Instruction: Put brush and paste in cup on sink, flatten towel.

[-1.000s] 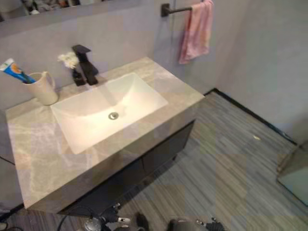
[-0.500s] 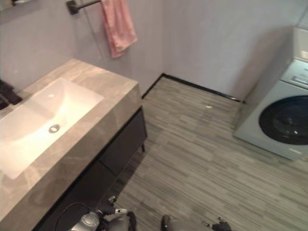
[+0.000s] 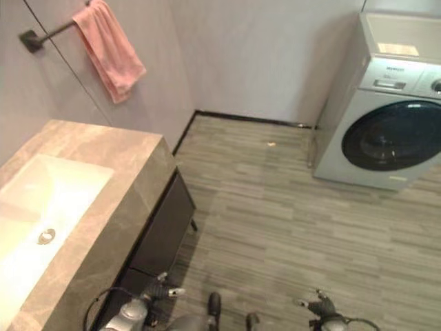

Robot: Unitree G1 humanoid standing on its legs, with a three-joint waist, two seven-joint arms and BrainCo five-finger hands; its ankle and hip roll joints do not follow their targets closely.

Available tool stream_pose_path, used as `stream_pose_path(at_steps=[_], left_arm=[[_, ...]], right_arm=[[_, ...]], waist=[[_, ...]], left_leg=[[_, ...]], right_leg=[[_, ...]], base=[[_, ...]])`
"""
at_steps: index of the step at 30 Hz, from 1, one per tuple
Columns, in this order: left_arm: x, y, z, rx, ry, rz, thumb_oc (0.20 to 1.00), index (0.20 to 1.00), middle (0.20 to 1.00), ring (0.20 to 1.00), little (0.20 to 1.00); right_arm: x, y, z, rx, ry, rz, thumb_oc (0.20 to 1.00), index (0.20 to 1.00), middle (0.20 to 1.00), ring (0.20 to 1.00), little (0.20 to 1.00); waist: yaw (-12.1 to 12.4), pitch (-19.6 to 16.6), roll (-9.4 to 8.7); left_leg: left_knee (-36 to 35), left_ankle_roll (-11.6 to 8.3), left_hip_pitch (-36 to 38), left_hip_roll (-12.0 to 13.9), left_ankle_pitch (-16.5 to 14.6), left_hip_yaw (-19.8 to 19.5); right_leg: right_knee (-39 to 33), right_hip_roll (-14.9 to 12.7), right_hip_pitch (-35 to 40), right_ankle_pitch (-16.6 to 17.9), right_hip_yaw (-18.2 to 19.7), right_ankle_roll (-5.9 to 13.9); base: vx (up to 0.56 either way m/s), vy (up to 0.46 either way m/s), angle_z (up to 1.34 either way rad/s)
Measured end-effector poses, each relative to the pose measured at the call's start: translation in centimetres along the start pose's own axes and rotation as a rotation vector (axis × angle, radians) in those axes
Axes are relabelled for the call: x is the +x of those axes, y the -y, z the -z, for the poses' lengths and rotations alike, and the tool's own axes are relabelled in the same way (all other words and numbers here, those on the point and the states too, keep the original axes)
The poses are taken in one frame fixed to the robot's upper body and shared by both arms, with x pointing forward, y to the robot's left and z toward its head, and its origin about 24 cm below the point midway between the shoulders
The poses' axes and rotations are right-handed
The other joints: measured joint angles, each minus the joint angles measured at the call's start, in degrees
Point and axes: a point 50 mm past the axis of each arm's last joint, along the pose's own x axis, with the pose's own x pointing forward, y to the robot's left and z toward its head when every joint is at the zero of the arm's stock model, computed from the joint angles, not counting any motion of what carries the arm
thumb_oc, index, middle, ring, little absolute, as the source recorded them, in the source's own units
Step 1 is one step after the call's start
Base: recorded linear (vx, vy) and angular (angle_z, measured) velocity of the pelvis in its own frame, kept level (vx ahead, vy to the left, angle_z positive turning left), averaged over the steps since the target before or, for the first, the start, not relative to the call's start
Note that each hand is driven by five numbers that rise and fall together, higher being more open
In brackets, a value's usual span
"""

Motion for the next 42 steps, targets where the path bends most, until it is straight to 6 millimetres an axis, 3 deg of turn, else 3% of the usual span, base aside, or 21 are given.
stream_pose_path(at_steps=[1,2,3,4,6,8,11,13,17,24,42], left_arm=[[0.1,-0.4,-0.3,0.002,0.012,-0.015,1.0,1.0,1.0,1.0,1.0],[0.1,-1.2,-0.9,0.014,0.038,-0.044,1.0,1.0,1.0,1.0,1.0],[0.4,-1.9,-2.1,0.021,0.069,-0.068,1.0,1.0,1.0,1.0,1.0],[0.4,-2.3,-2.8,0.021,0.098,-0.082,1.0,1.0,1.0,1.0,1.0],[0.5,-2.9,-3.6,0.02,0.131,-0.103,1.0,1.0,1.0,1.0,1.0],[0.4,-3.1,-2.8,0.017,0.102,-0.118,1.0,1.0,1.0,1.0,1.0],[0.1,-2.8,0.4,-0.021,-0.027,-0.14,1.0,1.0,1.0,1.0,1.0],[0.0,-2.4,0.8,-0.026,-0.038,-0.137,1.0,1.0,1.0,1.0,1.0],[0.2,-1.9,0.1,-0.035,-0.011,-0.125,1.0,1.0,1.0,1.0,1.0],[0.0,-1.9,0.4,-0.04,-0.01,-0.127,1.0,1.0,1.0,1.0,1.0],[-0.3,-1.7,0.8,-0.036,-0.01,-0.12,1.0,1.0,1.0,1.0,1.0]], right_arm=[[0.3,-0.5,-1.2,-0.01,0.037,-0.015,1.0,1.0,1.0,1.0,1.0],[0.6,-1.6,-3.8,-0.028,0.118,-0.049,1.0,1.0,1.0,1.0,1.0],[0.7,-2.2,-5.6,-0.043,0.186,-0.065,1.0,1.0,1.0,1.0,1.0],[0.6,-2.4,-5.9,-0.058,0.2,-0.069,1.0,1.0,1.0,1.0,1.0],[0.5,-2.9,-5.3,-0.08,0.186,-0.08,1.0,1.0,1.0,1.0,1.0],[0.5,-2.7,-4.8,-0.088,0.167,-0.071,1.0,1.0,1.0,1.0,1.0],[0.3,-2.4,-3.1,-0.074,0.122,-0.058,1.0,1.0,1.0,1.0,1.0],[0.1,-2.1,-2.2,-0.076,0.094,-0.05,1.0,1.0,1.0,1.0,1.0],[0.0,-1.9,-0.6,-0.06,0.026,-0.031,1.0,1.0,1.0,1.0,1.0],[0.4,-2.6,-2.2,-0.055,0.067,-0.041,1.0,1.0,1.0,1.0,1.0],[0.0,-3.0,-0.6,-0.047,0.026,-0.054,1.0,1.0,1.0,1.0,1.0]], waist=[[0.15,0.25,-0.38],[1.58,1.22,-0.77],[1.69,1.81,-1.42],[1.88,2.45,-2.33],[2.01,3.04,-3.23],[2.13,3.49,-3.48],[1.25,3.45,-3.52],[0.48,3.47,-3.62],[-0.77,2.77,-3.6],[-1.42,0.95,-3.25],[-1.37,-2.16,-3.27]], left_leg=[[0.01,0.3,0.0,0.01,-0.06,1.51],[-0.16,0.59,-0.01,1.52,-0.16,6.16],[0.98,0.78,-0.39,1.25,-1.06,7.74],[2.55,0.88,-0.47,0.93,-2.21,8.51],[8.01,-0.13,-1.02,1.26,-6.12,8.32],[10.47,-0.59,-1.17,1.6,-7.7,8.83],[11.66,-0.84,-1.14,2.4,-8.29,8.93],[11.71,-0.84,-1.23,2.66,-8.28,8.92],[11.21,-0.54,-0.86,3.11,-8.17,10.13],[9.34,0.09,0.01,3.24,-8.56,13.7],[9.28,0.33,-0.94,3.19,-8.69,13.53]], right_leg=[[2.12,0.05,-2.06,0.26,-0.36,0.77],[7.4,-0.77,-6.58,-0.77,-6.26,3.62],[8.3,-3.92,-8.43,-1.46,-13.84,3.86],[9.16,-7.08,-8.19,-1.92,-19.85,3.55],[5.15,-8.45,-4.56,-0.33,-22.6,1.99],[6.56,-8.15,-4.65,-1.13,-21.1,0.46],[6.94,-7.19,-4.18,-1.8,-20.23,-0.27],[6.65,-6.82,-4.21,-1.8,-20.13,-0.3],[5.21,-5.81,-4.24,-0.8,-18.45,-0.38],[1.83,-4.45,-4.52,2.3,-14.15,-0.19],[0.6,-4.38,-4.91,2.71,-14.18,-0.09]], base=[[-0.19,0.057,-1.29],[-0.1,0.009,-1.48],[-0.07,0.014,-1.33],[0.07,0.003,-0.54],[0.06,0.035,-0.07],[0.08,0.004,-0.13],[0.06,0.034,-0.07],[0.07,0.088,-0.05],[0.03,0.089,-0.22],[0.0,0.057,-0.31],[0.02,-0.016,0.0]])
